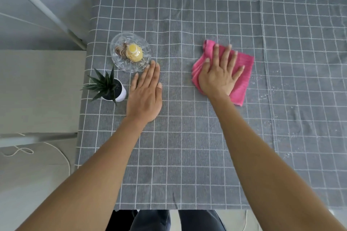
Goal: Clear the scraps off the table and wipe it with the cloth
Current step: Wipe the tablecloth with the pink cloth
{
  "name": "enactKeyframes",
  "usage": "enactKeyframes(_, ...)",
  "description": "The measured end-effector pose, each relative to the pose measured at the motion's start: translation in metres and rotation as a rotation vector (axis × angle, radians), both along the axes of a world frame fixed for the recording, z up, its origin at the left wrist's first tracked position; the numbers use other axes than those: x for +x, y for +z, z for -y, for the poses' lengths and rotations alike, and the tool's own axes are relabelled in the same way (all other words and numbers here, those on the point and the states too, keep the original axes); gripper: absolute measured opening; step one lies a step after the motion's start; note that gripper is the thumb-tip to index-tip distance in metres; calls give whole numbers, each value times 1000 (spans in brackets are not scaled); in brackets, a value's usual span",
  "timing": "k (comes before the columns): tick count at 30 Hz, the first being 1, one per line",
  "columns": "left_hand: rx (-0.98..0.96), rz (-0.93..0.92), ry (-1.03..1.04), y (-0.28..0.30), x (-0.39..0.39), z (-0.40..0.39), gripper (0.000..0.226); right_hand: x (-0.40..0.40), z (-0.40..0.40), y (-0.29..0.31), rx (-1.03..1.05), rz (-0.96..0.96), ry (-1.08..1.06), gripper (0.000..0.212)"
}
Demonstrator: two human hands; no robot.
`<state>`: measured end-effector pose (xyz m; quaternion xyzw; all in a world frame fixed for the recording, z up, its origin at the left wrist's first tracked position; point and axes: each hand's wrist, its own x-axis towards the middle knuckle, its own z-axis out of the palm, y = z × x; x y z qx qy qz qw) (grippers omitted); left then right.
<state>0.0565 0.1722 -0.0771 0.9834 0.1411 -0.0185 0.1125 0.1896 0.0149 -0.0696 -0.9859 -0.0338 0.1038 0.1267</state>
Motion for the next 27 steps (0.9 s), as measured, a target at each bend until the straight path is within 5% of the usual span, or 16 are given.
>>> enactKeyframes(8, 3, -3, 0, 0, 1, 0, 57, -47, -25, 0, 45, 36, 432, 52)
enactKeyframes(17, -13, 17, 11, 0, 0, 0, 56, -12, 17, -2, 30, 25, 1, 54)
enactKeyframes(27, -16, 39, 2, -3, 1, -1, 55, -72, -29, 2, 62, 15, 405, 52)
